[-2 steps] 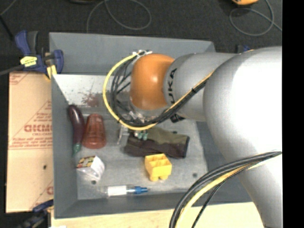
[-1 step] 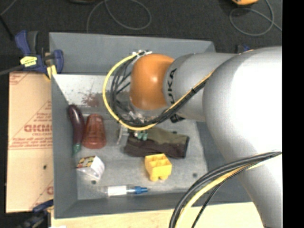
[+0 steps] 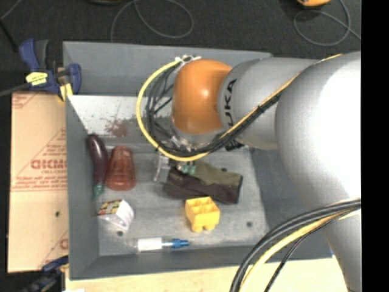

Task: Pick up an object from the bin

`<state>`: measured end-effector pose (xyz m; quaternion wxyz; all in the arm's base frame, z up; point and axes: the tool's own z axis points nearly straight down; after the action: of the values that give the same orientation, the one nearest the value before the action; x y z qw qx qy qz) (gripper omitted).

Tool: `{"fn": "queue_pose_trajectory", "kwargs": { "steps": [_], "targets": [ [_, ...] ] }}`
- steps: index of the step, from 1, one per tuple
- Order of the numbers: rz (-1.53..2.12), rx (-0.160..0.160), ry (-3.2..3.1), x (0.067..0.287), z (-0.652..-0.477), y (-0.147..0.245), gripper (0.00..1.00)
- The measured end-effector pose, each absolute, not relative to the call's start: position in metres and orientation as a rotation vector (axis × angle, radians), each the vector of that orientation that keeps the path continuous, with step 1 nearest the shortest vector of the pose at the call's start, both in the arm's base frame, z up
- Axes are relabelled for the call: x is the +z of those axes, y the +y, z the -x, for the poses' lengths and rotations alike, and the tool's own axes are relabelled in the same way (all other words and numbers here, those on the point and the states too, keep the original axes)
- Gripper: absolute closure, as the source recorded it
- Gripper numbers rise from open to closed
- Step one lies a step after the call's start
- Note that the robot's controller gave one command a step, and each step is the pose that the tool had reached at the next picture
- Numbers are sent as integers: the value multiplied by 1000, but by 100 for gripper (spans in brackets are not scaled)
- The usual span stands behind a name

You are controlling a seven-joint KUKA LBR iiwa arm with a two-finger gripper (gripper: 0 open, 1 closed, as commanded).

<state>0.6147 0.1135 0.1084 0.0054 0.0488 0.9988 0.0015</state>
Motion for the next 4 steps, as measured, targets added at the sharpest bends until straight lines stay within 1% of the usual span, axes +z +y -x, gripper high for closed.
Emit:
{"fn": "queue_pose_trajectory", "kwargs": {
  "steps": [1,2,3,4],
  "targets": [
    [-143,7,3121,145,-616,114,100],
    [-45,7,3121,122,-614,73,100],
    [-184,4,3122,104,-615,51,100],
    [-152,7,3120,103,-609,85,0]
  ]
}}
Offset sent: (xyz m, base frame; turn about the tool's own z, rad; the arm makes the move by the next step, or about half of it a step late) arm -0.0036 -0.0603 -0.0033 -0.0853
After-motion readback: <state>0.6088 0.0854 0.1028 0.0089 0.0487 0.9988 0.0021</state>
